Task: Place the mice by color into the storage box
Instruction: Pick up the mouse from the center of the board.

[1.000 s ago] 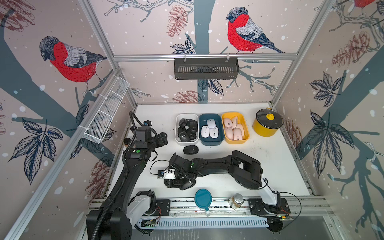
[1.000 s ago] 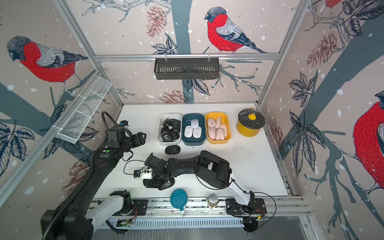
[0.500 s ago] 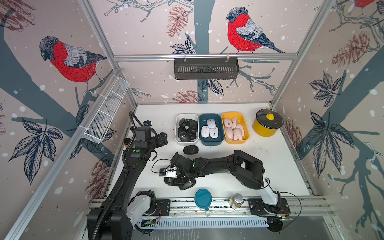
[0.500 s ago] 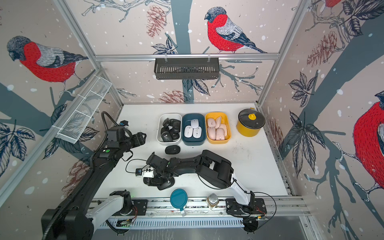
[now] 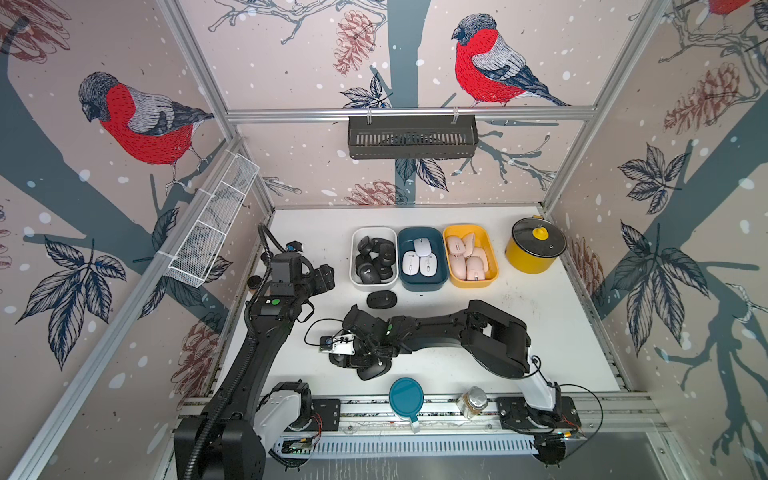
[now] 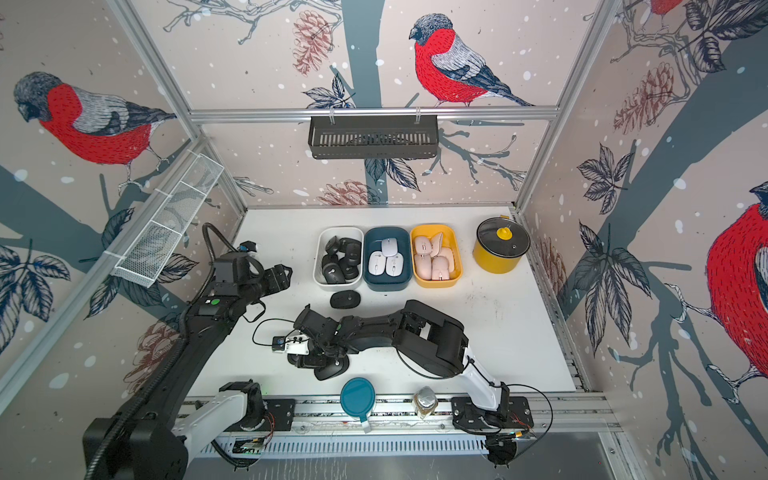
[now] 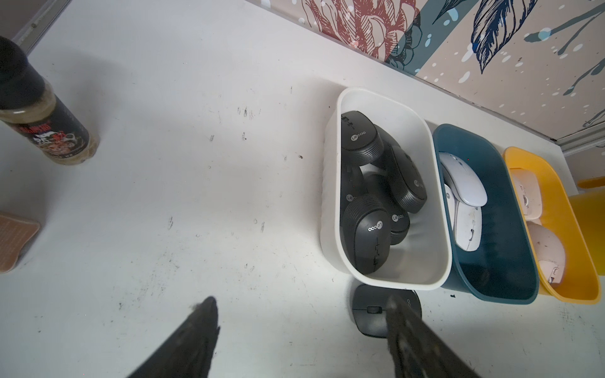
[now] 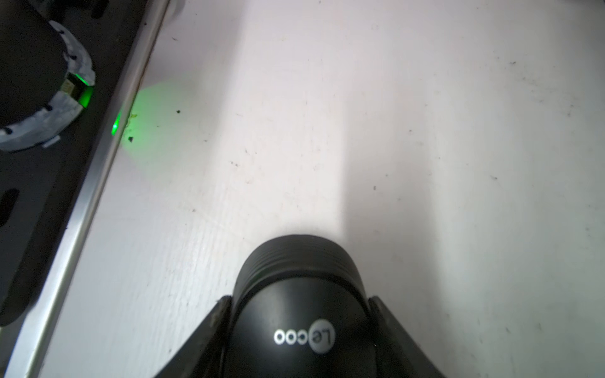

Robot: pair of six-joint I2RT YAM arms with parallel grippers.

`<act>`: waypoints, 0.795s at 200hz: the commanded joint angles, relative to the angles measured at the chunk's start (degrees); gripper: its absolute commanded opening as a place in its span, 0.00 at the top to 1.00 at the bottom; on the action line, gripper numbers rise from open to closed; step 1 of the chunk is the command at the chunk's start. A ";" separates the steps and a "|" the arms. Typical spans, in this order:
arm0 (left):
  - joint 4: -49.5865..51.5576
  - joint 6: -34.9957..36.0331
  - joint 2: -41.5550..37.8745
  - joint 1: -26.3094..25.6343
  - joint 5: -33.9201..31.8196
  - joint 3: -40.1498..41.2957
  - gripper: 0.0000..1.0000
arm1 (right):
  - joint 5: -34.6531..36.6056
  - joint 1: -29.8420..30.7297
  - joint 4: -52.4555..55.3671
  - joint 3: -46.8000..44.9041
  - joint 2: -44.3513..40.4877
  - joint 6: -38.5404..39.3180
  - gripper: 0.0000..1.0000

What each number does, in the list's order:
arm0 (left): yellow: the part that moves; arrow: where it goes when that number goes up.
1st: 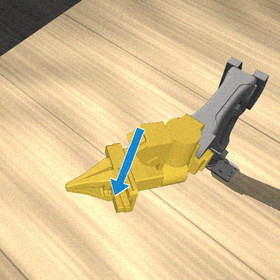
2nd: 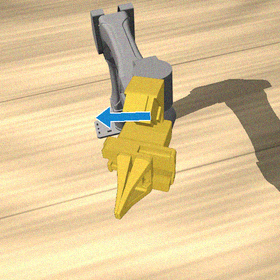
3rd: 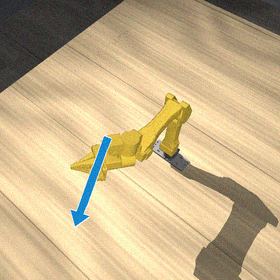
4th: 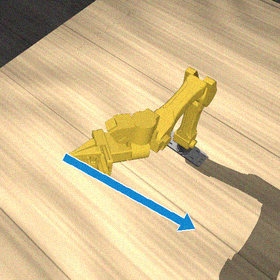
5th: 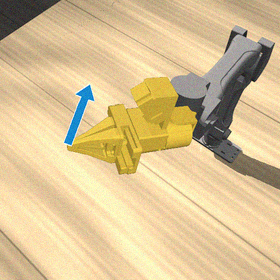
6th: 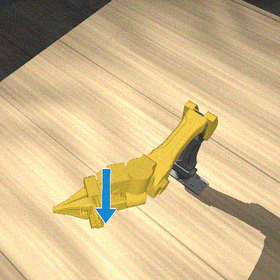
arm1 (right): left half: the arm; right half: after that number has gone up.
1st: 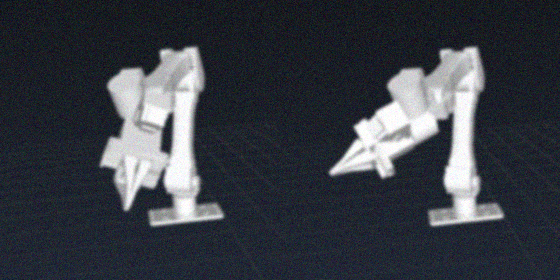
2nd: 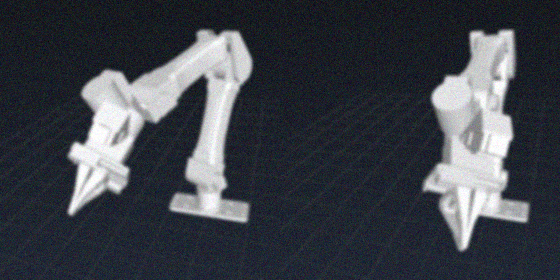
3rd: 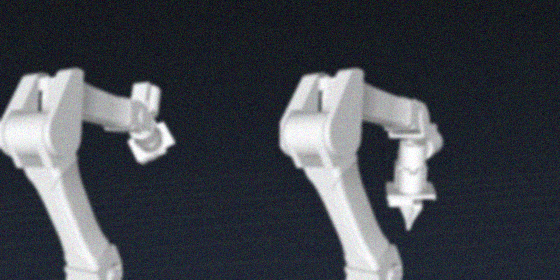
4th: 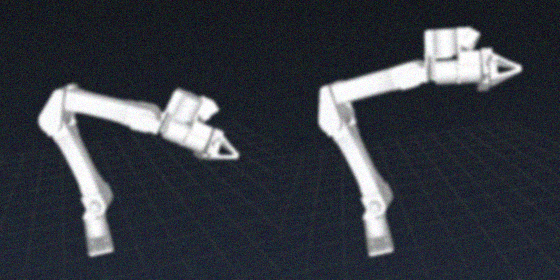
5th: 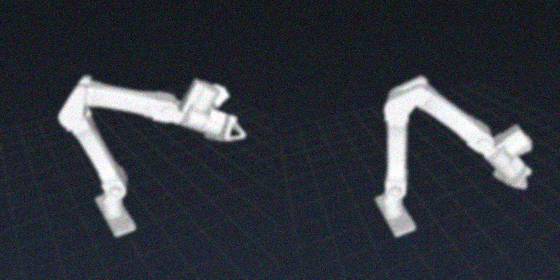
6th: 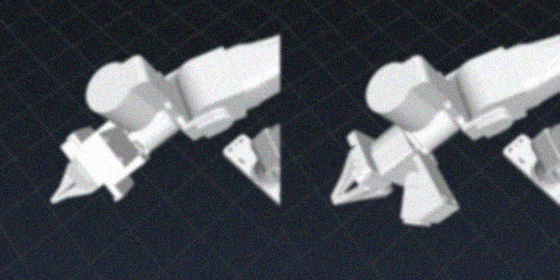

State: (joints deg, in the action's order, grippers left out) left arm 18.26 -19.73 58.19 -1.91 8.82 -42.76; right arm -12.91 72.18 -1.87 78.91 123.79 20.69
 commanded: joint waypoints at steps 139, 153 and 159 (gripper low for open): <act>-2.25 -1.54 -0.91 0.37 -1.84 0.44 0.20 | 2.03 -4.91 2.83 0.91 -7.44 -7.71 0.50; -2.30 -1.68 -0.89 0.51 -1.84 0.36 0.20 | 1.83 -5.34 2.58 0.27 -8.77 -8.47 0.50; -2.35 -1.73 -0.93 0.51 -1.84 0.34 0.20 | 1.83 -5.59 2.34 -0.09 -9.30 -8.76 0.50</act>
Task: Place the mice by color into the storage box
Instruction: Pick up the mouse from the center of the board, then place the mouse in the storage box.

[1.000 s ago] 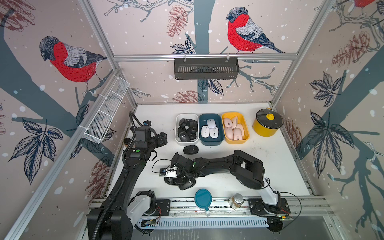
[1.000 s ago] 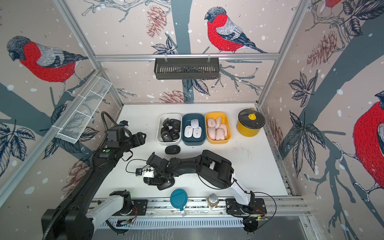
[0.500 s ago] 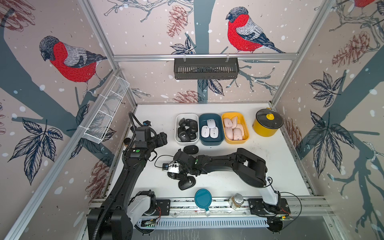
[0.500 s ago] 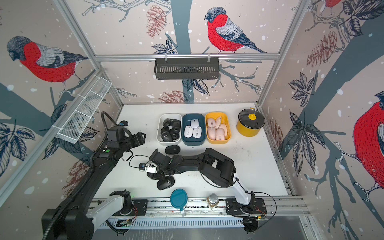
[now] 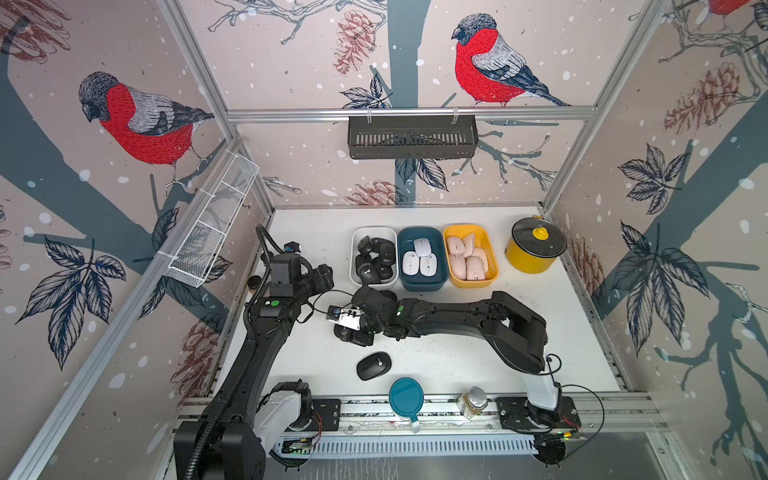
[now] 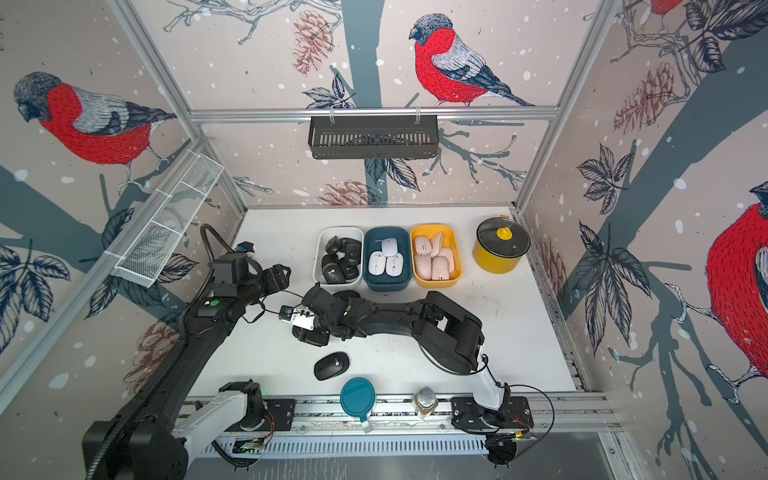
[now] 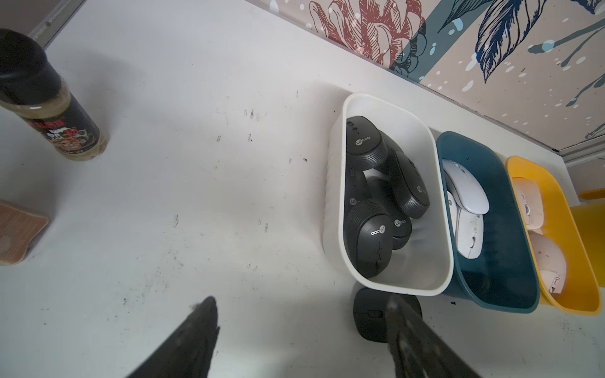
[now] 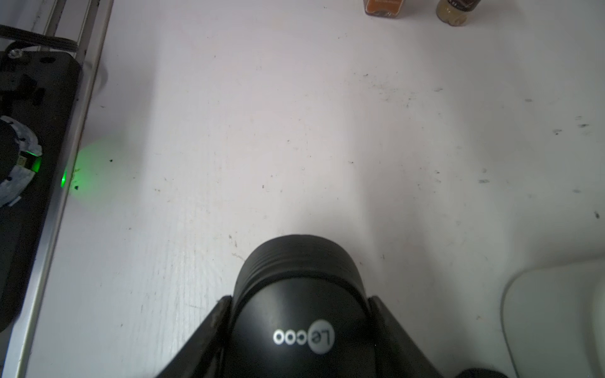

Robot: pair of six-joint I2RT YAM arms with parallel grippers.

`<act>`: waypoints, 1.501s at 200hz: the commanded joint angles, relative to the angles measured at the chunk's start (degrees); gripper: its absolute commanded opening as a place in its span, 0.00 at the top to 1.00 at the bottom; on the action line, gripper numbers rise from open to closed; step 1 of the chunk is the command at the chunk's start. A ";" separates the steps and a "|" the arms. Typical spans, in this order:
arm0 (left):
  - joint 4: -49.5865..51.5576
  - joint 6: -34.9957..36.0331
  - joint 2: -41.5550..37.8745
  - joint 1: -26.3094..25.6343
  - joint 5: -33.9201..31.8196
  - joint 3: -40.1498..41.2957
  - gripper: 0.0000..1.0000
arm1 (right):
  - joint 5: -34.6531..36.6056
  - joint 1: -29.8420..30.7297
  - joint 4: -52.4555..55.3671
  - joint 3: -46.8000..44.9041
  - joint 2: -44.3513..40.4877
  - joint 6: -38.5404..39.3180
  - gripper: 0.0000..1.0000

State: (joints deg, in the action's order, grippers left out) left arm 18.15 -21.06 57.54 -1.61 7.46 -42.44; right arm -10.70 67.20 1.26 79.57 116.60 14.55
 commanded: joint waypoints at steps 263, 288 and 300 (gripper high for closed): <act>-5.68 -0.04 -3.15 0.59 4.23 1.61 0.20 | 7.89 -18.68 1.74 13.21 2.72 -19.14 0.49; -5.67 -0.08 -3.23 0.59 4.19 1.74 0.20 | 9.62 -18.79 1.21 14.19 4.56 -19.85 0.49; -5.67 -0.08 -3.21 0.56 4.12 1.69 0.20 | 10.34 -18.86 1.38 14.77 5.31 -20.50 0.49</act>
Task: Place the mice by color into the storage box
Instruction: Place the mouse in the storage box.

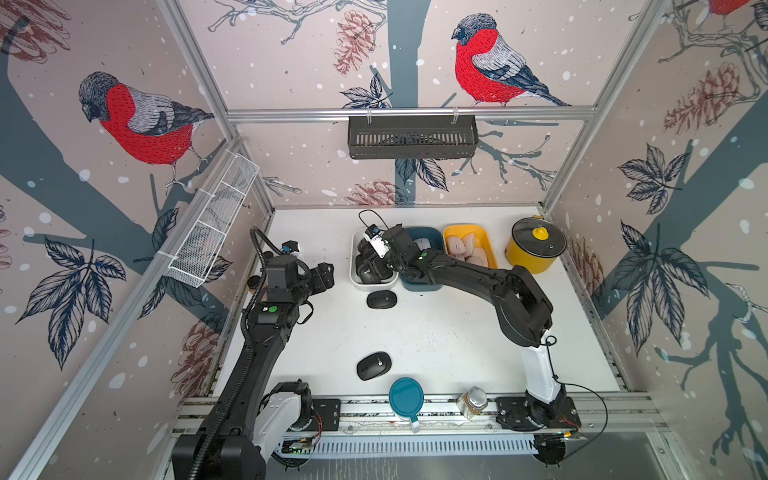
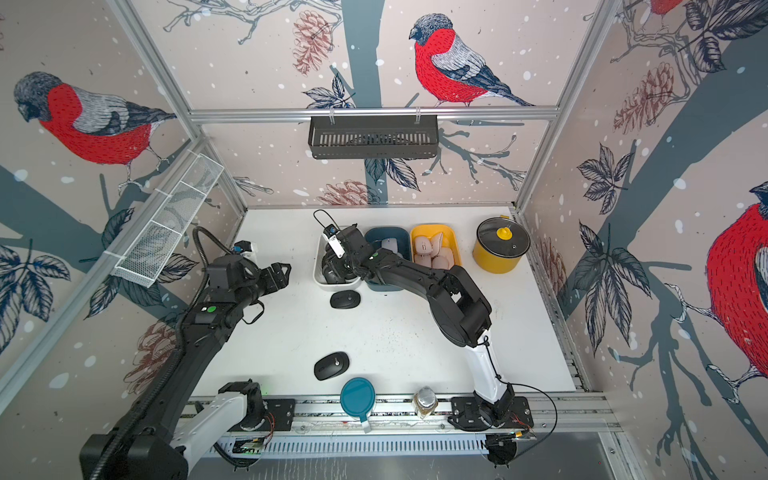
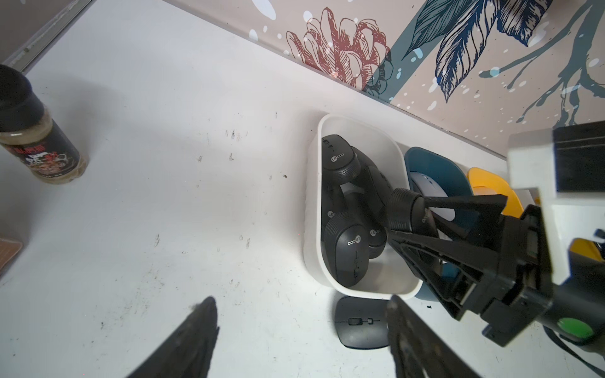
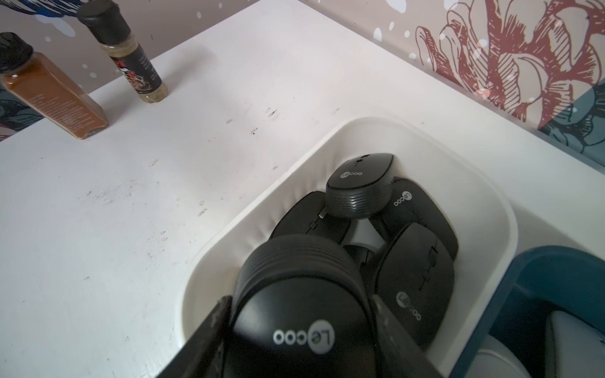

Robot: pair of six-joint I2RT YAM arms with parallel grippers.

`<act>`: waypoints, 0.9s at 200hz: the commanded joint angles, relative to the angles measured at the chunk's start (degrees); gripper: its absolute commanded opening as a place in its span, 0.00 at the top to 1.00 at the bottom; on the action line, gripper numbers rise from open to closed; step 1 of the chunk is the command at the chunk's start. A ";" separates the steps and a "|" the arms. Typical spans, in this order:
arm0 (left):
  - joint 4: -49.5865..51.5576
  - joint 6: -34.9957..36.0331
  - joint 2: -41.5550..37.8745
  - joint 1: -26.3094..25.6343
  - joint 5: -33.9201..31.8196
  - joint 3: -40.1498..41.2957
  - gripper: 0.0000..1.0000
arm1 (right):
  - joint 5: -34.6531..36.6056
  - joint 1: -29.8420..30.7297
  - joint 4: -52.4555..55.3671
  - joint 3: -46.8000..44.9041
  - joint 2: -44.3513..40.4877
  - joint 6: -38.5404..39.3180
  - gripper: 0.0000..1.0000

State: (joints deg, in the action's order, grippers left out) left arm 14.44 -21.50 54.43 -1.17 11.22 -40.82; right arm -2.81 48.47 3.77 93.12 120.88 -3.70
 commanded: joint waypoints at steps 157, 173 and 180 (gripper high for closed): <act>-1.82 -0.11 0.76 0.12 0.53 0.11 0.20 | 5.34 -1.01 -2.89 1.37 5.71 -4.25 0.45; -1.85 -0.12 0.93 0.14 0.64 0.13 0.20 | 5.40 -1.01 -2.81 1.54 6.03 -4.22 0.42; -1.79 -0.08 0.98 0.18 0.64 0.17 0.20 | 5.54 -1.01 -2.78 1.68 6.07 -4.18 0.39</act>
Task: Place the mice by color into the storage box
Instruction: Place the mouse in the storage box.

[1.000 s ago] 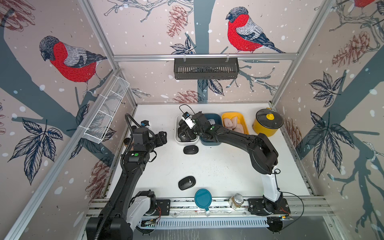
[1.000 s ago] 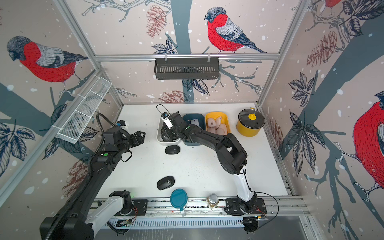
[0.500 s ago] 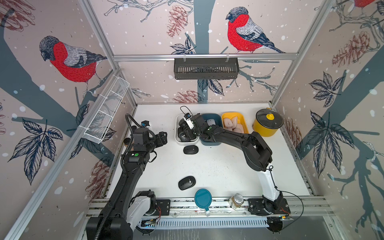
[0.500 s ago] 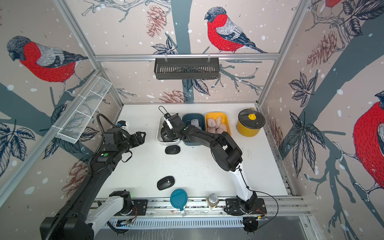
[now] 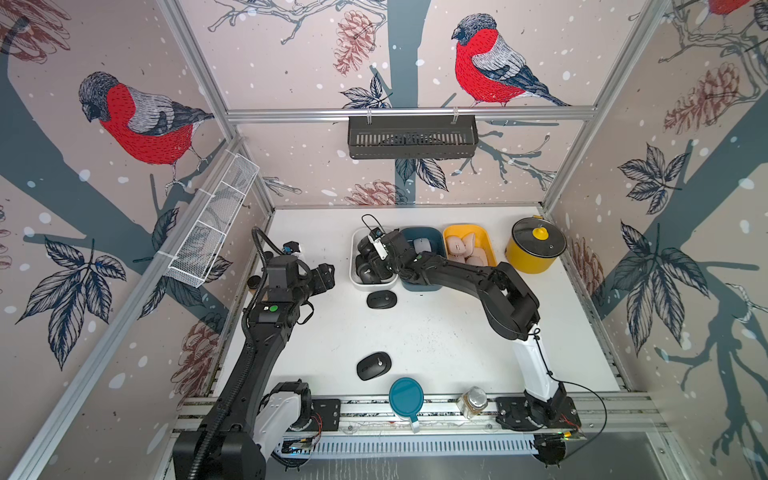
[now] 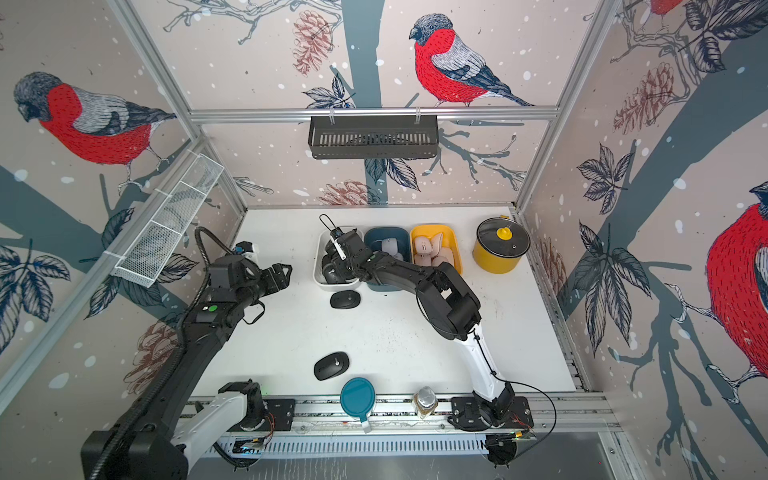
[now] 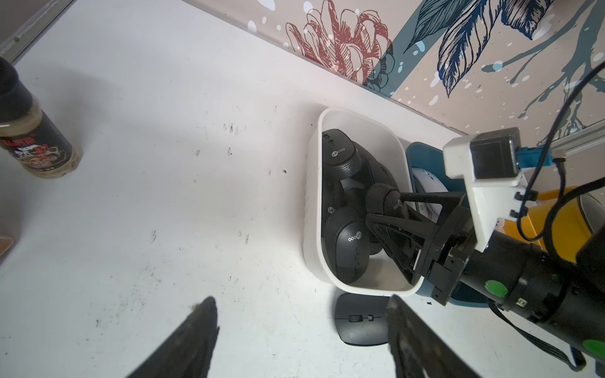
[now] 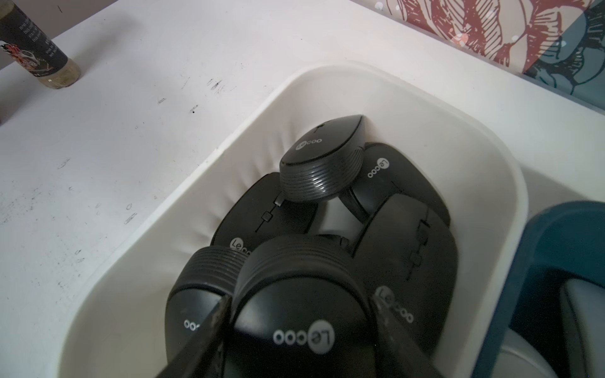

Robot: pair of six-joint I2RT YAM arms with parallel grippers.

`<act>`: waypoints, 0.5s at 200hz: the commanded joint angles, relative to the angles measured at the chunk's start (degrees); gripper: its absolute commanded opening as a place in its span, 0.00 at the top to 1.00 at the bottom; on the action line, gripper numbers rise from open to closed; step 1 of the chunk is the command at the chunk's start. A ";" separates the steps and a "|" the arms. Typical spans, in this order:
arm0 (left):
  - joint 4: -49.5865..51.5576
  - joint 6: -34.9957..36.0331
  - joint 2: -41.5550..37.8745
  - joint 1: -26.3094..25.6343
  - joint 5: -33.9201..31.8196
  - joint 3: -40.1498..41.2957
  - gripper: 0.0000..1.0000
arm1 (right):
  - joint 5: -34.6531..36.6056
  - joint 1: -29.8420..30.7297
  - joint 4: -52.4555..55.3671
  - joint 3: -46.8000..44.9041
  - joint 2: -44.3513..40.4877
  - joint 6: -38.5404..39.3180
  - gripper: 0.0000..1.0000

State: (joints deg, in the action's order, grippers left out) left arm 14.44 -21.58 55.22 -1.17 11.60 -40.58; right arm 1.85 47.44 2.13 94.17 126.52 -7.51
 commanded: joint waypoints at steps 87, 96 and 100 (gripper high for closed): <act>-1.79 1.13 1.12 0.18 2.68 -0.58 0.20 | 2.39 2.41 -1.69 -0.73 -6.64 3.25 0.30; -1.79 1.34 0.88 0.12 3.10 -0.64 0.20 | 1.84 2.64 -1.78 -1.43 -8.22 3.33 0.29; -1.86 1.64 0.66 0.07 3.40 -0.60 0.20 | 1.34 2.66 -1.83 -1.81 -9.02 3.18 0.29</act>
State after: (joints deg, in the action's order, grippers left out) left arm 14.44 -21.02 56.36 -1.17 13.04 -40.66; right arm 3.27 49.56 2.09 93.45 120.73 -5.78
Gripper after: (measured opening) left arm 0.803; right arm 0.706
